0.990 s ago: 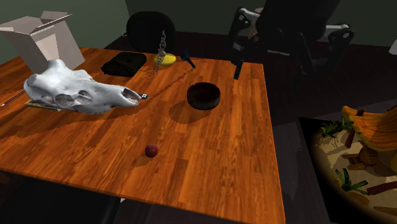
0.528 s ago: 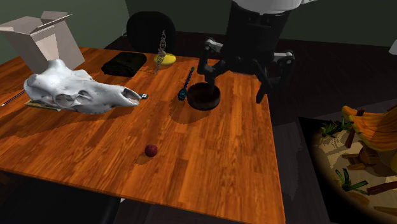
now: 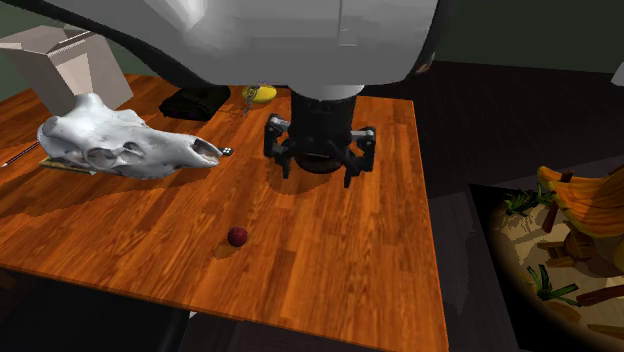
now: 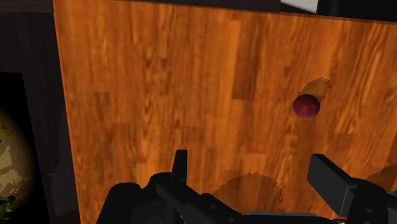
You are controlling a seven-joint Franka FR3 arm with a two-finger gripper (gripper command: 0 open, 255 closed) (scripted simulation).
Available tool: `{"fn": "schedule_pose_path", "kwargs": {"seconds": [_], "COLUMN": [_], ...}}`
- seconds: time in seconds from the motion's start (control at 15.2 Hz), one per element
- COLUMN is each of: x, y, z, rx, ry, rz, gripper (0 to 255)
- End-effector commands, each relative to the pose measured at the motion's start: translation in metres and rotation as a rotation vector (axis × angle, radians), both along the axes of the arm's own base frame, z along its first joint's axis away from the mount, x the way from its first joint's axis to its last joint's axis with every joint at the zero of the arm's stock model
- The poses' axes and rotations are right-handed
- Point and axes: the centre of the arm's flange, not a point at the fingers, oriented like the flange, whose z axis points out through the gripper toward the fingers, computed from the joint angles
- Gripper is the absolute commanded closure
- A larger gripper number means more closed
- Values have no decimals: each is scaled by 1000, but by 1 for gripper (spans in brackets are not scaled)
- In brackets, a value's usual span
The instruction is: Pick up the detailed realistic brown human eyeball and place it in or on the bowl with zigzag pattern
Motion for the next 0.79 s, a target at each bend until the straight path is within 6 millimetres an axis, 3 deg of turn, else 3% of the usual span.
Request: {"fn": "schedule_pose_path", "kwargs": {"seconds": [0.0, 0.73], "x": [6, 28], "y": [17, 112], "z": [-18, -127], "rx": [-3, -25], "ry": [-2, -1], "rz": [17, 111], "gripper": [0, 0]}}
